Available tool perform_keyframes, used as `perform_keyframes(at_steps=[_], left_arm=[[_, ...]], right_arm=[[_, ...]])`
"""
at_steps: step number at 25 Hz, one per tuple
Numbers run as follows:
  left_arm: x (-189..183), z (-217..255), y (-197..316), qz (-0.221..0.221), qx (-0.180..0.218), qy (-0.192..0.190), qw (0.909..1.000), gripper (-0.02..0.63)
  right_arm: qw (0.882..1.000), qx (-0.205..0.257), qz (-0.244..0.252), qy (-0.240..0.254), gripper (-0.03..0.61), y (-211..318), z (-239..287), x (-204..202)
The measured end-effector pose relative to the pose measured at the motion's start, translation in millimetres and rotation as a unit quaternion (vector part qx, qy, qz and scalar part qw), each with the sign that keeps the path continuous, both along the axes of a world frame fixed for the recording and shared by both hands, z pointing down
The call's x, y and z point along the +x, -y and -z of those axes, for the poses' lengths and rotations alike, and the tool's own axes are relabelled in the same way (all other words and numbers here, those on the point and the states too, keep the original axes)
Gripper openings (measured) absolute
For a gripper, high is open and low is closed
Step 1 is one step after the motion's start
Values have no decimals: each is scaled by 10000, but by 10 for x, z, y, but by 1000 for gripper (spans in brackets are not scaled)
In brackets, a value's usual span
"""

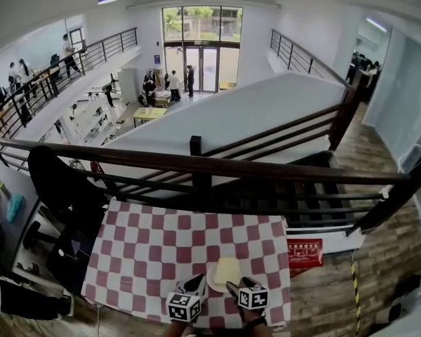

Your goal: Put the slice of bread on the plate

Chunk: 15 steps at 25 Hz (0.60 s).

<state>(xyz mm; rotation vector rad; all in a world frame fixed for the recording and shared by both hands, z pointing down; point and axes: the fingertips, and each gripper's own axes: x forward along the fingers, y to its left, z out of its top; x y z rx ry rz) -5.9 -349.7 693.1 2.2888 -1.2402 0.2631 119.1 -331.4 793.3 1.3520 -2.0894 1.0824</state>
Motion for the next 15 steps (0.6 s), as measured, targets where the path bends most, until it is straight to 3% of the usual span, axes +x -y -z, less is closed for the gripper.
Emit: perform_keyframes(at_steps=[3,6,11,15], left_arm=[[-66,147,-5,9,159,-110,9998,18],[-85,343,-28,-65,371,-198,9991,18],[-85,806,-133,-238,874,-372,9952,18],[-52,1215,-292,-522,1486,-207,9873,18]], right_arm=[[9983,566,75,119,286,-40,393,-146],[9917,1269,156,98,194,-69,865,-292],[9736,2277,183,-1,104,-146,1612,-462],[9560,2923,120,-211,47,-251,2114,-505]])
